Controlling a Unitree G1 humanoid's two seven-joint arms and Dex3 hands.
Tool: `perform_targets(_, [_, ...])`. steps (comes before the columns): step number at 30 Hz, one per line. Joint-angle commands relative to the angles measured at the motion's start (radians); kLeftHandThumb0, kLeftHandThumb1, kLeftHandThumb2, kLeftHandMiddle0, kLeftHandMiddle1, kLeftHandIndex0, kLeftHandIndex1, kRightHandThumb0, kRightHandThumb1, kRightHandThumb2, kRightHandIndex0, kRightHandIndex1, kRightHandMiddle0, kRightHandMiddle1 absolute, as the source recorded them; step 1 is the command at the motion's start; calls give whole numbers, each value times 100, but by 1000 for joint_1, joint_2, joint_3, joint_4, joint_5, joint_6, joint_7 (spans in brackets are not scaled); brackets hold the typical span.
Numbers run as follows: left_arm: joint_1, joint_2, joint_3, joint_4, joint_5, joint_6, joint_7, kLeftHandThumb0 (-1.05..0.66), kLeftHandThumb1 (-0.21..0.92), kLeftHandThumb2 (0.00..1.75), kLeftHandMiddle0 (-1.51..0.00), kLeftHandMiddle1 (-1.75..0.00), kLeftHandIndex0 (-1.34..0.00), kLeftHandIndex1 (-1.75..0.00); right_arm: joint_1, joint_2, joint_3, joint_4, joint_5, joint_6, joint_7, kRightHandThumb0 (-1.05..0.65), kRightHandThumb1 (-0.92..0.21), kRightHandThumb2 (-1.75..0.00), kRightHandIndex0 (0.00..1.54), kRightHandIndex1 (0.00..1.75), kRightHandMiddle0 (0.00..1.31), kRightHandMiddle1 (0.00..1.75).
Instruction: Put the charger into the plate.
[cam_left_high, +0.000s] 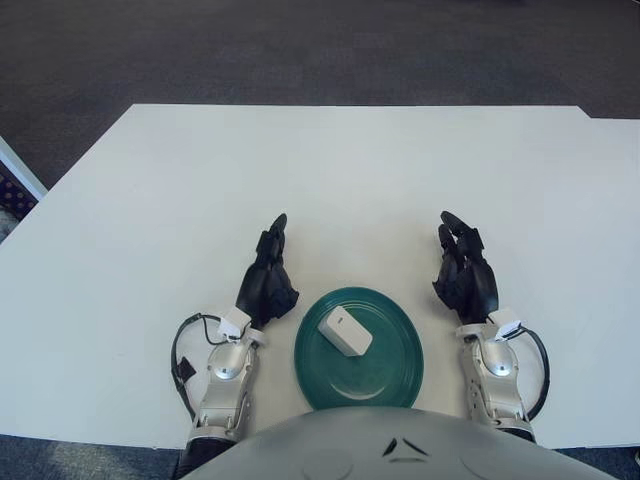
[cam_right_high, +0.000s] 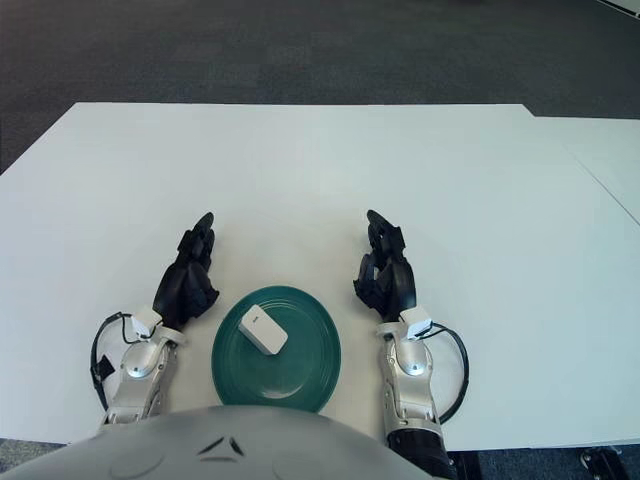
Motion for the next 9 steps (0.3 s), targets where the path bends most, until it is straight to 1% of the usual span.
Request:
perform_targets(1, [11,12,8,37,-12,9,-8,-105,92,117,0,0,0,-17,124,49,11,109,19,-9,-10,-89,-92,-87,22,0,0,56])
perform_targets(5, [15,10,8,34,-15,14,-4,-105,92,118,0,0,0,-17,122,48,9,111,24,-5,-10,-89,-92,-88,22,0,0,56])
perform_targets(9, [34,0,3,3,-3,31,17,-105,92,118,0,0,0,-16,126,46,7,107,39,5,1,-88,-92,-87,24,1,0,57])
